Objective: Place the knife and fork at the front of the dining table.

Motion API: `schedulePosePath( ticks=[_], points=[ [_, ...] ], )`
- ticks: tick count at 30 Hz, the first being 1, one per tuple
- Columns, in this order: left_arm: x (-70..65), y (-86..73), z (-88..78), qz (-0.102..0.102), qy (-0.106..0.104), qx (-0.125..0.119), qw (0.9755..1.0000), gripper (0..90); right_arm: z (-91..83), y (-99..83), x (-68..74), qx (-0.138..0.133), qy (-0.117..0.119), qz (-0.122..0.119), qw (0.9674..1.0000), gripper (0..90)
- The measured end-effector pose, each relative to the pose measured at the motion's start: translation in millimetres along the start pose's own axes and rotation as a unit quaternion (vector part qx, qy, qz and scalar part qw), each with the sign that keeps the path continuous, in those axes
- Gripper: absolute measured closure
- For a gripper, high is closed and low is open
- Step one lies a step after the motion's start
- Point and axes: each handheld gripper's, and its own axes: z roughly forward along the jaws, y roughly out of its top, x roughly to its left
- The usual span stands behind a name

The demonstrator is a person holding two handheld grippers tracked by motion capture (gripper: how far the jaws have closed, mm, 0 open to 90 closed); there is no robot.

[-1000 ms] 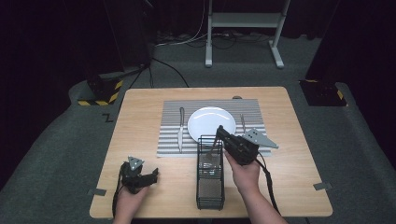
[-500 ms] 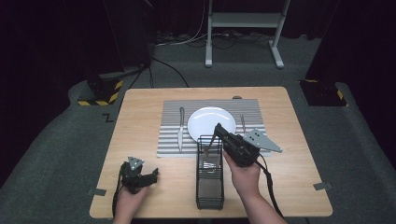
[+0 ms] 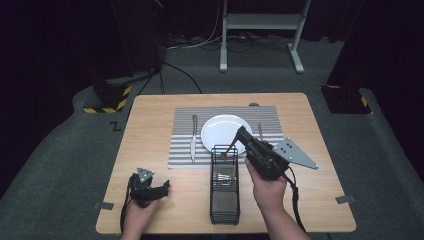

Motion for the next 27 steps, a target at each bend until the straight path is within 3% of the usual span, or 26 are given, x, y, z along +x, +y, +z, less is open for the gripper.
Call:
schedulePosePath(
  ticks=[15,21,25,27],
  points=[
    [0.0,0.0,0.0,0.0,0.0,0.0,1.0,13.5,-30.6,25.6,-11.1,-0.049,-0.019,-0.007,0.9986,86.8],
    [-0.1,0.0,0.0,0.0,0.0,0.0,1.0,13.5,-45.3,34.2,-20.6,-0.061,-0.043,-0.018,0.997,86.8],
    [-0.1,0.0,0.0,0.0,0.0,0.0,1.0,13.5,-55.3,35.4,-38.0,-0.058,-0.077,-0.029,0.995,86.8],
    [-0.1,0.0,0.0,0.0,0.0,0.0,1.0,13.5,-56.7,34.9,-41.0,-0.056,-0.082,-0.029,0.9946,86.8]
  ],
)
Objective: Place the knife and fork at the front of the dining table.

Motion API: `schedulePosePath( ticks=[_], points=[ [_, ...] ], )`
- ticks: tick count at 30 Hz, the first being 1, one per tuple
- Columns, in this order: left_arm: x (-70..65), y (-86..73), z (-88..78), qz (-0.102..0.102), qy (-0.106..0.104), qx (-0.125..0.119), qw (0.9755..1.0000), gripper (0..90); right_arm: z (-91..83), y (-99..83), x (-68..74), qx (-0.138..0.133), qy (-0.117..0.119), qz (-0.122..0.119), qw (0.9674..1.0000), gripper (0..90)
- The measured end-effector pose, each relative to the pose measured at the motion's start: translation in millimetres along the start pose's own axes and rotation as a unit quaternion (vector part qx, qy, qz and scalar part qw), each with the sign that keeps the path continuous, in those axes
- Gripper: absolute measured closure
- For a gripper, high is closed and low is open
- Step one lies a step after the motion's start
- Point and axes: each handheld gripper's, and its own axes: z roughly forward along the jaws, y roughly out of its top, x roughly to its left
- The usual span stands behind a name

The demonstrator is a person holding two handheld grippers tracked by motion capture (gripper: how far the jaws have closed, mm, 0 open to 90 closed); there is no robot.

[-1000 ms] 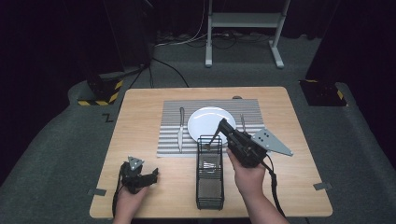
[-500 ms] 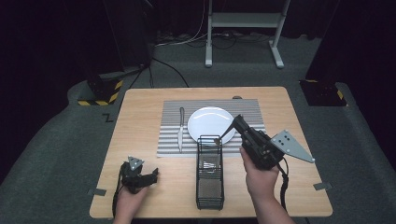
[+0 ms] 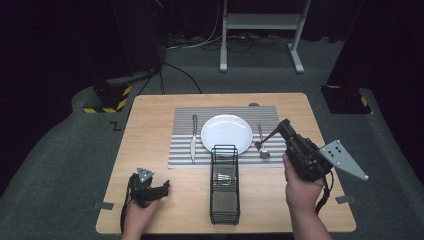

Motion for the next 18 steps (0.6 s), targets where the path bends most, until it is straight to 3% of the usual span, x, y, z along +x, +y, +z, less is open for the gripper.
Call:
schedulePosePath(
  ticks=[4,9,18],
  points=[
    [0.0,0.0,0.0,0.0,0.0,0.0,1.0,13.5,-4.0,-9.4,-22.4,0.02,-0.038,-0.01,0.999,86.8],
    [-0.1,0.0,0.0,0.0,0.0,0.0,1.0,13.5,-4.7,-21.5,-39.2,0.041,-0.063,-0.012,0.9971,86.8],
    [-0.1,0.0,0.0,0.0,0.001,0.0,1.0,13.5,3.0,-65.3,-79.7,0.109,-0.117,-0.005,0.9871,86.8]
  ],
)
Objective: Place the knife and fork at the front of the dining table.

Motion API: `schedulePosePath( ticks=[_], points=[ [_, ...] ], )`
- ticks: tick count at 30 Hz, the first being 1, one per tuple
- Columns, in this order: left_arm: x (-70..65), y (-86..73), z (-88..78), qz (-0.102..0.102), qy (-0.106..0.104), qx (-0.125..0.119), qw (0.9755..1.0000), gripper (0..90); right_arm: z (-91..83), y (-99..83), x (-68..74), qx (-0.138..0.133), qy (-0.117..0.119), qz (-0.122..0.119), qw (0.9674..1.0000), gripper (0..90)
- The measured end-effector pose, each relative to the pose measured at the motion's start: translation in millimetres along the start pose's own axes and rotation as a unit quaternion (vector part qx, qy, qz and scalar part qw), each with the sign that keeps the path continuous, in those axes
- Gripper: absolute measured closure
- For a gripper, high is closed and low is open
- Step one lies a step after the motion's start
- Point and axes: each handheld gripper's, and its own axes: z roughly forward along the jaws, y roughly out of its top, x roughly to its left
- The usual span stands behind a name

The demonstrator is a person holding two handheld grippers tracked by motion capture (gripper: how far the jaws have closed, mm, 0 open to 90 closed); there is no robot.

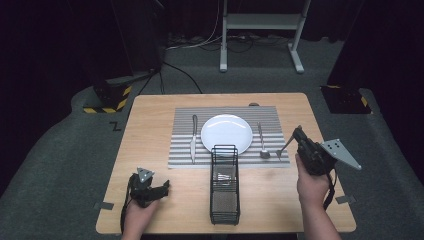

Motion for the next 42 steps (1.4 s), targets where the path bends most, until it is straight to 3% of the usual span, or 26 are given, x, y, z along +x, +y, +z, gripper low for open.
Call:
schedulePosePath(
  ticks=[2,8,21,29,42],
  points=[
    [0.0,0.0,0.0,0.0,0.0,0.0,1.0,13.5,8.8,-9.9,-7.9,0.018,-0.011,0.006,0.9998,86.8],
    [0.0,0.0,0.0,0.0,0.0,0.0,1.0,13.5,20.3,-16.9,-15.1,0.036,-0.022,0.008,0.9991,86.9],
    [0.0,0.0,0.0,0.0,0.0,0.0,1.0,13.5,44.3,-21.4,-22.1,0.057,-0.049,0.011,0.9971,86.8],
    [0.1,-0.1,-0.2,-0.001,-0.001,0.0,1.0,13.6,78.9,-19.8,-21.9,0.077,-0.057,0.005,0.9954,86.8],
    [-0.4,-1.0,-1.1,-0.003,0.001,0.0,1.0,14.3,129.4,-26.3,-29.3,0.122,-0.066,0.023,0.9901,86.7]
  ],
)
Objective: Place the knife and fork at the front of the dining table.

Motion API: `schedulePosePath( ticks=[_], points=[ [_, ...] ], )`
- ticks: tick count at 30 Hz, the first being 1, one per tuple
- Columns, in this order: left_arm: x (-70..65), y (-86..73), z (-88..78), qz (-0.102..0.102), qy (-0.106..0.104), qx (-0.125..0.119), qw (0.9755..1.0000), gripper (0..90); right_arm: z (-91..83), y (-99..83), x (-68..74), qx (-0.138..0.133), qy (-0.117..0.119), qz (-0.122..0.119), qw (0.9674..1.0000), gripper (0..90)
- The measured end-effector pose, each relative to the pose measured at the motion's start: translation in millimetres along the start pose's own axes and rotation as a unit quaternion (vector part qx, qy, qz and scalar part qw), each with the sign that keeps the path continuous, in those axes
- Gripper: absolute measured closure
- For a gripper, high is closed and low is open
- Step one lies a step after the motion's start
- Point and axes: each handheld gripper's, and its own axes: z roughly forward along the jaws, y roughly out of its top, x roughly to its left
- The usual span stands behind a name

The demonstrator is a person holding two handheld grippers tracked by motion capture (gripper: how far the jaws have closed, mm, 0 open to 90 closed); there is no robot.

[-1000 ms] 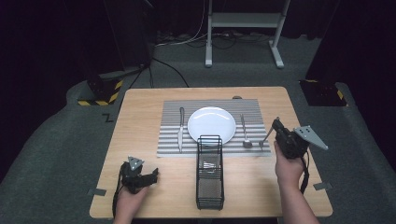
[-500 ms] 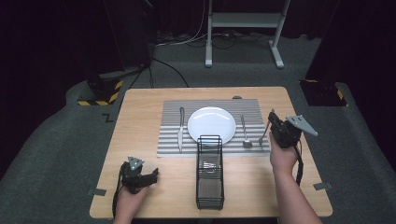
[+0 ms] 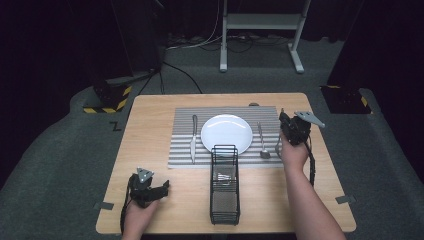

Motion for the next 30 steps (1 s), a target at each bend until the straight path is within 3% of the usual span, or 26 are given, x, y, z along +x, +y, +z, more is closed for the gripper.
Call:
schedulePosePath(
  ticks=[6,15,30],
  points=[
    [-0.9,-1.0,-0.9,0.001,0.003,-0.002,1.0,14.5,23.5,-2.4,-6.2,0.023,0.003,0.018,0.9996,86.5],
    [-0.9,-1.4,-1.3,-0.003,0.005,-0.001,1.0,14.1,47.0,-8.2,-1.8,0.049,0.004,0.001,0.9988,86.2],
    [-0.8,-1.9,-2.1,-0.003,0.003,-0.001,1.0,14.4,74.1,-18.4,-5.0,0.095,-0.014,0.001,0.9954,85.3]
  ],
)
